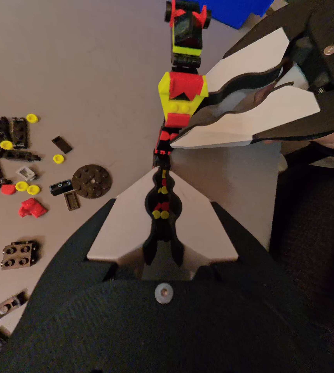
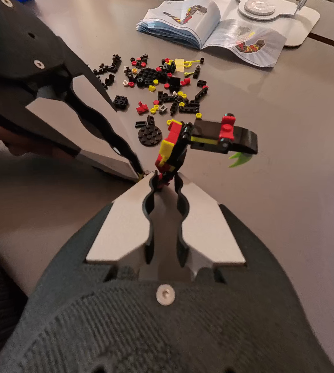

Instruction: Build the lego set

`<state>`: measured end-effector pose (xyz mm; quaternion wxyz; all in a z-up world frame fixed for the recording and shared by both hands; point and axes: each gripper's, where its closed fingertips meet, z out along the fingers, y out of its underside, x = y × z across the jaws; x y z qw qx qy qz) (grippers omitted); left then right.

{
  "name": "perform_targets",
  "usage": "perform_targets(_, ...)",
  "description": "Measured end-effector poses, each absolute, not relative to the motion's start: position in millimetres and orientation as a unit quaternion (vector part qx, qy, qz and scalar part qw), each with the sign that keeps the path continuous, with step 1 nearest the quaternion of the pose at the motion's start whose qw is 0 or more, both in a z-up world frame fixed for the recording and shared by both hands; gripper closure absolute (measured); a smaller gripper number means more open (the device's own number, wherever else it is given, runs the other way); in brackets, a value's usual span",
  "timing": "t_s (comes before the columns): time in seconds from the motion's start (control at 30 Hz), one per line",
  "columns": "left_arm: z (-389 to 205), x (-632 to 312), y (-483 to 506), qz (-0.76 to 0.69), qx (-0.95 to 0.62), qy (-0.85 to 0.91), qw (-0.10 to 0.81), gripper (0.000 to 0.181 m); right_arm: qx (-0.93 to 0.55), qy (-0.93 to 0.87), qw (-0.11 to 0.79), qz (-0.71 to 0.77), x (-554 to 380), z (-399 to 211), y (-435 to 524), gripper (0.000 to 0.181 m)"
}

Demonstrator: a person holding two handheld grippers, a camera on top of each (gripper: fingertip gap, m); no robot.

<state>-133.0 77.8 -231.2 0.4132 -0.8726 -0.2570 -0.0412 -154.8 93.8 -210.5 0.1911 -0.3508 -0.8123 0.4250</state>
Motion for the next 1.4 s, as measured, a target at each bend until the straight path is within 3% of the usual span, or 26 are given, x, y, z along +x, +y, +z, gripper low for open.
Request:
perform_targets(0.03, -231.1, -132.6, 78.2, -0.038, -0.875, -0.256, 0.409, 0.181, -0.352, -0.812, 0.19, 0.425, -155.0, -210.6, 93.7, 0.167)
perform_targets(0.7, -231.3, -131.7, 78.9, -0.034, -0.872, -0.262, 0.412, 0.181, -0.34, -0.819, 0.222, 0.404, -155.4, -210.4, 91.1, 0.168)
perform_targets(1.03, -231.5, -130.9, 78.2, -0.032, -0.874, -0.262, 0.409, 0.181, -0.41, -0.776, 0.139, 0.459, -154.7, -209.5, 90.6, 0.169)
perform_targets(1.4, -231.8, -130.3, 77.9, -0.031, -0.875, -0.262, 0.406, 0.181, -0.408, -0.78, 0.15, 0.451, -155.0, -209.8, 92.4, 0.166)
